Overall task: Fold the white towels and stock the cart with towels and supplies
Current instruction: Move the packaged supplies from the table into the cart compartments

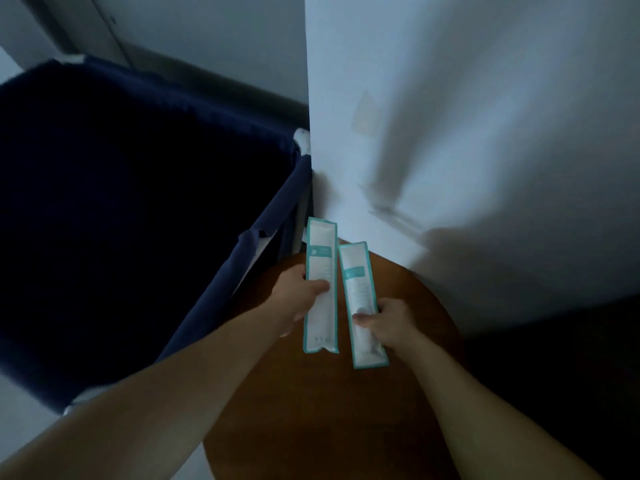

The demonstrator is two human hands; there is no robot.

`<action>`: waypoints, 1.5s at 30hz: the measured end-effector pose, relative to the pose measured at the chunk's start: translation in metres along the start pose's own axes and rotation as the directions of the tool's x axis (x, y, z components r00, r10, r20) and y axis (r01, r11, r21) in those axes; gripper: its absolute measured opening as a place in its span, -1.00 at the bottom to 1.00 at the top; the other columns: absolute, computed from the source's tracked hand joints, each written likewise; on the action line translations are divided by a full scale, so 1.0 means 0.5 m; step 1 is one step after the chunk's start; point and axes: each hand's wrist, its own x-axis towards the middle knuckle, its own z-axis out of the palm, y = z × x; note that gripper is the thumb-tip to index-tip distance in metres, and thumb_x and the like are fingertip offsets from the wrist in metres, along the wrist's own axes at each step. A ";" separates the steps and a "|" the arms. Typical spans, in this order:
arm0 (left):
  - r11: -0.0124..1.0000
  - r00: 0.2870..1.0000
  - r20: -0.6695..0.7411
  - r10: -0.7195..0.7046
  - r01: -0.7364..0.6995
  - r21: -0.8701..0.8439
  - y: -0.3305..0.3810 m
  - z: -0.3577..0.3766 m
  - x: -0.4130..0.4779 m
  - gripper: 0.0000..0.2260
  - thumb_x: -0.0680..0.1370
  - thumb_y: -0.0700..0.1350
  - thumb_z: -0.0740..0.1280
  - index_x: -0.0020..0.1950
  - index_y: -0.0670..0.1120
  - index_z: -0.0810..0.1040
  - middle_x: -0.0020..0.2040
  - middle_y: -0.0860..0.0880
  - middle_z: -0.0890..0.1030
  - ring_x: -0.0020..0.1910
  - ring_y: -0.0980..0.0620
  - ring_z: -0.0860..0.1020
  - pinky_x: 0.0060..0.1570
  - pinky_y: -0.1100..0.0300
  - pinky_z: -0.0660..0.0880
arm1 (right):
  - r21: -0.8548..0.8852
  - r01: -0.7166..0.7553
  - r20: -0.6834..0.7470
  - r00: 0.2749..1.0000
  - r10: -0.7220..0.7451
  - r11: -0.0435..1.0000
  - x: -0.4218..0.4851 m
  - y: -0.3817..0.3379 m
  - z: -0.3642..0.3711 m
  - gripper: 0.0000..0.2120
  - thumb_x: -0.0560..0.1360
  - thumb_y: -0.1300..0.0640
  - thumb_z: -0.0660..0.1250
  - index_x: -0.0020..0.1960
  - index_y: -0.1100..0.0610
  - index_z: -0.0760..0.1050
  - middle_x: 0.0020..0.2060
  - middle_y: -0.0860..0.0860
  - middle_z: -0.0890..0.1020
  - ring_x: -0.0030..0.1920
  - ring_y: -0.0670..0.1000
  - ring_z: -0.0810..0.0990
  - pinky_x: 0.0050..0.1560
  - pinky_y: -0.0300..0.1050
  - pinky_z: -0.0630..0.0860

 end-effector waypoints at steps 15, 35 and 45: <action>0.873 0.852 0.261 0.454 -0.484 0.063 0.205 -0.054 -0.438 -0.80 0.49 -0.16 0.41 0.09 -0.16 0.60 0.00 -0.11 0.67 -0.07 -0.06 0.65 -0.01 0.03 0.63 | 0.250 0.263 -0.506 0.856 -0.106 0.932 -0.567 -0.103 -0.156 -0.79 0.39 0.18 0.58 -0.05 0.16 0.60 -0.16 0.06 0.71 -0.20 0.06 0.71 -0.12 0.04 0.68; 0.698 0.428 0.725 0.539 -0.710 -0.100 0.166 0.741 -1.172 -0.82 0.50 -0.22 0.38 0.09 -0.21 0.60 -0.02 -0.18 0.67 -0.09 -0.15 0.64 -0.08 0.01 0.61 | 0.371 0.421 -0.901 0.380 0.211 0.828 -1.308 0.520 -0.652 -0.85 0.51 0.09 0.46 -0.17 0.14 0.59 -0.37 -0.05 0.59 -0.46 -0.12 0.51 -0.48 -0.21 0.41; 0.712 0.281 0.845 0.455 -0.685 -0.156 0.079 1.113 -1.398 -0.73 0.51 -0.29 0.39 0.21 -0.25 0.57 0.03 -0.18 0.65 -0.14 -0.07 0.62 -0.25 0.15 0.55 | 0.428 0.435 -0.903 0.244 0.354 0.792 -1.500 0.827 -0.839 -0.92 0.46 0.18 0.50 -0.10 0.14 0.61 -0.14 0.05 0.71 -0.07 0.10 0.70 0.01 0.09 0.65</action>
